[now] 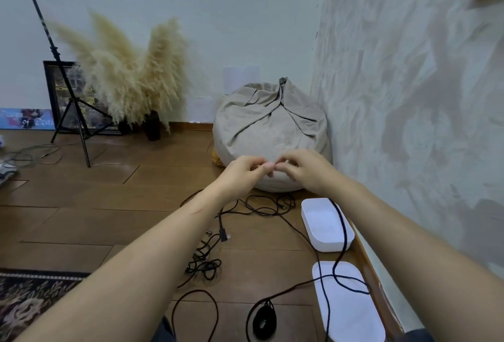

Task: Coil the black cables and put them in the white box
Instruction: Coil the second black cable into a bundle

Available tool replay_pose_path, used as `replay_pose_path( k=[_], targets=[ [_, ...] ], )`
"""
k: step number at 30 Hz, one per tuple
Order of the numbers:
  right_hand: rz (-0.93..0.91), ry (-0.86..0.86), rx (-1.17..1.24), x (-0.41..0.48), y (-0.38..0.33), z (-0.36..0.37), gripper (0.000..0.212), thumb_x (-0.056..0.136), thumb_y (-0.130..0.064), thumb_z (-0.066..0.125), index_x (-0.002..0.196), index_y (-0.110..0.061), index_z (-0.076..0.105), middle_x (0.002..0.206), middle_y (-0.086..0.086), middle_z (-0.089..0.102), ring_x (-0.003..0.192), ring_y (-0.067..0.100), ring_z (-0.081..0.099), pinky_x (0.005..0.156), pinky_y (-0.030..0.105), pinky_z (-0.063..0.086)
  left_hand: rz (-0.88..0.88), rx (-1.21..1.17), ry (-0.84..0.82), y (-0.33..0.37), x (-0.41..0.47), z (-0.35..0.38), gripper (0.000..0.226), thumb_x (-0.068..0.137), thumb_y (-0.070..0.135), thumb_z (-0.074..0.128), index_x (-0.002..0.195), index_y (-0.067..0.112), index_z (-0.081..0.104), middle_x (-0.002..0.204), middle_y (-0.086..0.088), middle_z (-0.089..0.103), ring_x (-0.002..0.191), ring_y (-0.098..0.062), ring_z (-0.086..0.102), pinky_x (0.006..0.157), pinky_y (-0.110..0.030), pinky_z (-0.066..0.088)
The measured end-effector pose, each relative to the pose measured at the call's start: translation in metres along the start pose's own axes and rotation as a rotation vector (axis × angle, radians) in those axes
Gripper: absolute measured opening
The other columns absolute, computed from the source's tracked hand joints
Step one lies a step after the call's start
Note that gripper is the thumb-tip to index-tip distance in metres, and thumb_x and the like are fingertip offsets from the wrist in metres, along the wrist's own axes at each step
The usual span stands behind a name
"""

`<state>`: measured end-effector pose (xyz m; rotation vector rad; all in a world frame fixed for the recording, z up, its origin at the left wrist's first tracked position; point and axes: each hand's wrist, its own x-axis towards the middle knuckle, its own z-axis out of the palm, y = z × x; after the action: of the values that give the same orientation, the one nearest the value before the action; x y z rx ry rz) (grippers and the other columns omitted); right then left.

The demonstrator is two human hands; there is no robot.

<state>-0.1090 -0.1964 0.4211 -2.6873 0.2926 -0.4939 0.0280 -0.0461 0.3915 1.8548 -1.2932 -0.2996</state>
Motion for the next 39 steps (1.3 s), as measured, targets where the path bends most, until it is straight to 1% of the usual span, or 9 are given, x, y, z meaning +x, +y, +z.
replay_pose_path(
  k=[6, 10, 12, 17, 22, 26, 31, 35, 39],
  targets=[
    [0.125, 0.117, 0.114, -0.012, 0.03, -0.007, 0.016, 0.099, -0.031, 0.058, 0.086, -0.031, 0.066, 0.07, -0.006, 0.064, 0.07, 0.014, 0.061, 0.073, 0.042, 0.053, -0.055, 0.115, -0.029, -0.022, -0.008, -0.009, 0.033, 0.104, 0.045, 0.049, 0.085, 0.026, 0.068, 0.088, -0.006, 0.071, 0.086, -0.026, 0.064, 0.084, -0.046, 0.053],
    [0.106, -0.092, 0.051, -0.01, 0.021, -0.006, 0.023, 0.094, -0.045, 0.063, 0.111, -0.029, 0.068, 0.097, -0.008, 0.067, 0.091, 0.012, 0.061, 0.084, 0.034, 0.051, -0.037, 0.018, -0.016, -0.013, -0.006, -0.002, 0.027, 0.104, 0.035, 0.053, 0.087, 0.023, 0.07, 0.073, 0.003, 0.064, 0.06, -0.011, 0.059, 0.063, -0.033, 0.053],
    [0.028, -0.097, 0.017, -0.006, 0.009, -0.005, 0.019, 0.096, -0.044, 0.062, 0.101, -0.028, 0.071, 0.089, -0.005, 0.068, 0.084, 0.013, 0.06, 0.078, 0.033, 0.048, -0.016, -0.019, -0.008, -0.008, -0.004, 0.001, 0.025, 0.104, 0.036, 0.054, 0.09, 0.026, 0.072, 0.072, 0.003, 0.062, 0.056, -0.009, 0.054, 0.056, -0.025, 0.046],
    [0.09, 0.23, 0.06, -0.006, 0.022, -0.017, 0.02, 0.098, -0.036, 0.06, 0.088, -0.025, 0.073, 0.072, -0.005, 0.066, 0.071, 0.013, 0.058, 0.072, 0.042, 0.047, -0.137, -0.187, -0.033, -0.019, -0.009, -0.002, 0.028, 0.108, 0.027, 0.048, 0.104, 0.012, 0.071, 0.072, 0.003, 0.061, 0.059, -0.009, 0.054, 0.062, -0.025, 0.049],
    [0.109, -0.043, 0.098, -0.012, 0.016, -0.008, 0.024, 0.094, -0.049, 0.06, 0.107, -0.032, 0.07, 0.08, -0.003, 0.07, 0.079, 0.014, 0.065, 0.075, 0.033, 0.051, -0.142, -0.304, -0.07, -0.006, -0.009, -0.001, 0.031, 0.109, 0.028, 0.044, 0.104, 0.008, 0.067, 0.064, 0.006, 0.047, 0.053, -0.011, 0.039, 0.053, -0.028, 0.046],
    [0.085, -0.057, 0.183, -0.007, 0.004, -0.007, 0.015, 0.1, -0.03, 0.059, 0.097, -0.02, 0.071, 0.078, 0.009, 0.071, 0.069, 0.016, 0.065, 0.066, 0.032, 0.051, -0.12, -0.35, -0.108, 0.006, -0.01, 0.005, 0.03, 0.109, 0.031, 0.046, 0.106, 0.011, 0.068, 0.069, 0.004, 0.047, 0.052, -0.01, 0.037, 0.05, -0.023, 0.043],
    [0.242, 0.08, 0.227, -0.01, 0.015, -0.009, 0.015, 0.101, -0.027, 0.057, 0.101, -0.017, 0.068, 0.079, 0.009, 0.065, 0.054, 0.013, 0.062, 0.05, 0.026, 0.05, -0.2, -0.531, -0.092, -0.002, -0.01, 0.003, 0.03, 0.108, 0.028, 0.049, 0.112, 0.008, 0.07, 0.071, 0.004, 0.051, 0.066, -0.011, 0.051, 0.069, -0.025, 0.05],
    [0.196, 0.012, 0.155, -0.008, 0.016, -0.008, 0.018, 0.1, -0.021, 0.055, 0.116, -0.022, 0.063, 0.086, 0.0, 0.072, 0.079, 0.011, 0.062, 0.068, 0.026, 0.045, -0.211, -0.563, -0.024, 0.0, -0.007, 0.011, 0.031, 0.108, 0.03, 0.047, 0.116, 0.011, 0.071, 0.067, 0.004, 0.05, 0.067, -0.015, 0.055, 0.069, -0.027, 0.051],
    [0.149, 0.035, 0.154, -0.007, 0.013, -0.012, 0.03, 0.095, -0.048, 0.06, 0.119, -0.03, 0.065, 0.082, 0.001, 0.073, 0.079, 0.012, 0.068, 0.077, 0.034, 0.051, -0.214, -0.685, -0.039, 0.001, -0.003, 0.013, 0.034, 0.108, 0.033, 0.047, 0.125, 0.014, 0.07, 0.064, 0.006, 0.042, 0.057, -0.009, 0.043, 0.084, -0.036, 0.057]
  ],
)
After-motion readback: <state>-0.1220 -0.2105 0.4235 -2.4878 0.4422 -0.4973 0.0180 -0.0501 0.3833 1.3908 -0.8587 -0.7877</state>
